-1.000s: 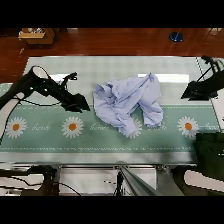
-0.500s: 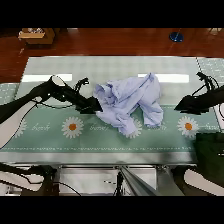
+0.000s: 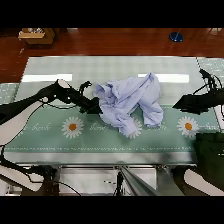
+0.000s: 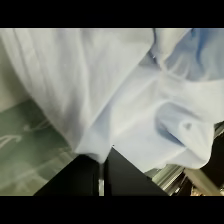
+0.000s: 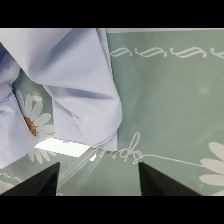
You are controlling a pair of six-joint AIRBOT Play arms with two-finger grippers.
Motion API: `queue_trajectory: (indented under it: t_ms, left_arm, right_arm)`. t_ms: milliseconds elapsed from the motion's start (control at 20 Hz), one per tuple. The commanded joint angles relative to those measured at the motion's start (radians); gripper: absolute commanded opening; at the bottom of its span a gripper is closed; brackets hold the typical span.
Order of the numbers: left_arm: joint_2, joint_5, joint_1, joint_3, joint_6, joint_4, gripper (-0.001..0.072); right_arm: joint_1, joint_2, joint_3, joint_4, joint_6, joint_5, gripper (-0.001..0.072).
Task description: Fold the shirts.
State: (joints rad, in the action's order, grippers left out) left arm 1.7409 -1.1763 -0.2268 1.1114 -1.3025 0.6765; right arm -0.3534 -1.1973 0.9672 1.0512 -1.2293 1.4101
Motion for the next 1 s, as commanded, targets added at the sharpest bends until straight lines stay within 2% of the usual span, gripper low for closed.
queue_trajectory:
  t_ms: [0, 350, 450, 650, 800, 850, 900, 950]
  left_arm:
    - [-0.011, -0.093, 0.031, 0.011, 0.034, -0.008, 0.0025]
    - [-0.084, -0.106, 0.076, 0.017, 0.034, -0.008, 0.0025]
    - [-0.086, -0.120, 0.084, 0.017, 0.034, -0.008, 0.0024]
    - [-0.086, -0.127, 0.087, 0.017, 0.034, -0.008, 0.0025]
    - [-0.086, -0.126, 0.089, 0.017, 0.035, -0.008, 0.0024]
    - [-0.086, -0.127, 0.091, 0.017, 0.035, -0.008, 0.0024]
    - [-0.086, -0.127, 0.096, 0.017, 0.035, -0.008, 0.0024]
    - [-0.087, -0.128, 0.100, 0.017, 0.035, -0.008, 0.0025]
  right_arm:
    - [-0.001, 0.004, -0.076, -0.024, 0.016, -0.085, 0.0593]
    - [0.005, 0.003, -0.274, -0.190, 0.091, -0.195, 0.0594]
    - [0.028, 0.003, -0.315, -0.189, 0.091, -0.231, 0.0593]
    - [0.125, 0.003, -0.360, -0.213, 0.084, -0.394, 0.0591]
    - [0.215, -0.057, -0.360, -0.219, 0.022, -0.465, 0.0586]
    - [0.242, -0.091, -0.360, -0.233, 0.019, -0.476, 0.0553]
    - [0.263, -0.117, -0.360, -0.244, 0.019, -0.486, 0.0424]
    - [0.276, -0.129, -0.360, -0.250, 0.019, -0.502, 0.0221]
